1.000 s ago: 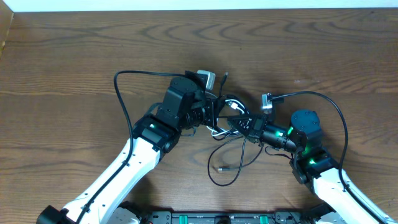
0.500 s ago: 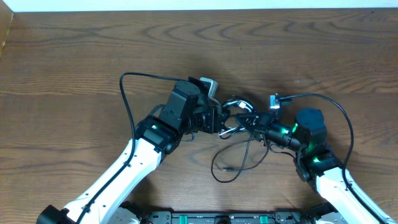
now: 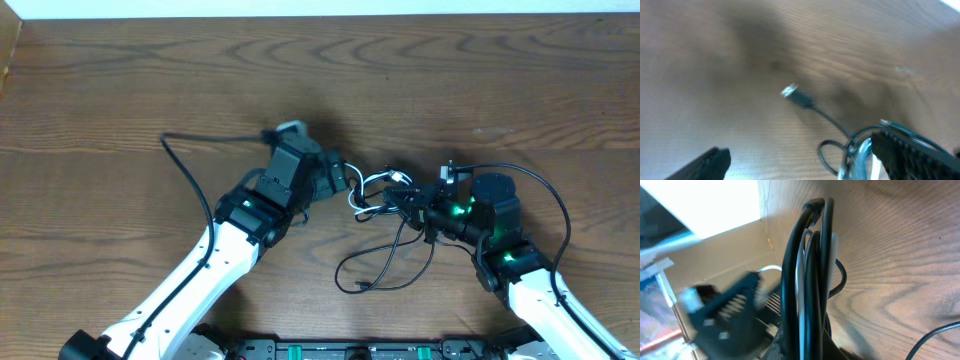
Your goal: Untangle cables
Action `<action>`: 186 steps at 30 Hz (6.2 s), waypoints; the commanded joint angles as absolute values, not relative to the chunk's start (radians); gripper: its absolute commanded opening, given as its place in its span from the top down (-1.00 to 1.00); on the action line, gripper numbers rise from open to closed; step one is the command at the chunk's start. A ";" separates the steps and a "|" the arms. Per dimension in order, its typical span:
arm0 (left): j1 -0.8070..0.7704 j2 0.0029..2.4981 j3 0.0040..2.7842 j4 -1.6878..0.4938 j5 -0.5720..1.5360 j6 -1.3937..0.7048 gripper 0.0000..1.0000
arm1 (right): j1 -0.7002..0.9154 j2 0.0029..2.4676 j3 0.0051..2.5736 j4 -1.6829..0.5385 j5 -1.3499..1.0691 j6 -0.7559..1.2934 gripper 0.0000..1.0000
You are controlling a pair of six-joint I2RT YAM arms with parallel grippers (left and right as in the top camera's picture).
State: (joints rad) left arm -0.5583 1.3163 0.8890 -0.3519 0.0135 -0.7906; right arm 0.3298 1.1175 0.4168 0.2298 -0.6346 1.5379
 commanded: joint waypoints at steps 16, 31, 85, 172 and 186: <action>-0.555 1.313 0.899 -0.432 0.299 -1.375 -0.88 | 0.319 1.113 0.424 0.288 -0.723 1.624 0.98; -0.556 1.313 0.899 -0.348 0.326 -1.394 -0.17 | 0.320 1.113 0.424 0.420 -0.817 1.618 0.98; -0.329 1.313 0.899 -0.512 0.074 -1.349 0.85 | 0.323 1.085 0.425 0.152 -0.856 0.422 -0.15; -0.337 1.532 0.899 -0.547 0.216 -1.502 0.85 | 0.650 1.397 0.784 -0.184 -0.675 0.143 -0.28; -0.270 1.514 0.899 -0.544 0.321 -1.497 0.85 | 0.750 1.586 0.784 -0.001 -0.725 0.291 -0.11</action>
